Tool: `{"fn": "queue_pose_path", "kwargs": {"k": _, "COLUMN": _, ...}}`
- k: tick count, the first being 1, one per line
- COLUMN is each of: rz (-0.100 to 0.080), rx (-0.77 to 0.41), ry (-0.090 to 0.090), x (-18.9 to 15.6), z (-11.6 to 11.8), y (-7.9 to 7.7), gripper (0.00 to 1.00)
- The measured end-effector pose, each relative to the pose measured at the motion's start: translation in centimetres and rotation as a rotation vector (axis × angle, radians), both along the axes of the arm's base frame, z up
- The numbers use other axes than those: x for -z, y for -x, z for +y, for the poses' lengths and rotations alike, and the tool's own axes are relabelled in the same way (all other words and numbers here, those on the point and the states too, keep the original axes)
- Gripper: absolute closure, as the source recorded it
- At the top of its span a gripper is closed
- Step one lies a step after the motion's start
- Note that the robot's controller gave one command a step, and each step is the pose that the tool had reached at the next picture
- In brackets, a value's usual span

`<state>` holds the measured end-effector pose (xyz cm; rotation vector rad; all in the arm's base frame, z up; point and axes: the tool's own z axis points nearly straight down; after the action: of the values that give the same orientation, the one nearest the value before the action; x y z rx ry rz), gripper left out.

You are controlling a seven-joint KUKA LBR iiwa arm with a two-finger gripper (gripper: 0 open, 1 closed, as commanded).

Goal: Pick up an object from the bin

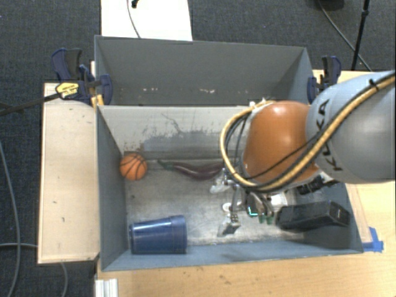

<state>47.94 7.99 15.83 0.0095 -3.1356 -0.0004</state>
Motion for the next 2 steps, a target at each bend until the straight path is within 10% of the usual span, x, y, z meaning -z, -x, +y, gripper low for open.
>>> {"fn": "queue_pose_path", "kwargs": {"k": 1, "rz": -0.008, "rx": 0.003, "ry": -0.001, "x": -0.4, "z": 0.0, "y": -0.2, "gripper": 0.0}}
{"fn": "queue_pose_path", "kwargs": {"k": 2, "rz": -0.008, "rx": -0.038, "ry": 0.0, "x": -0.1, "z": 2.6, "y": -5.1, "gripper": 0.0}}
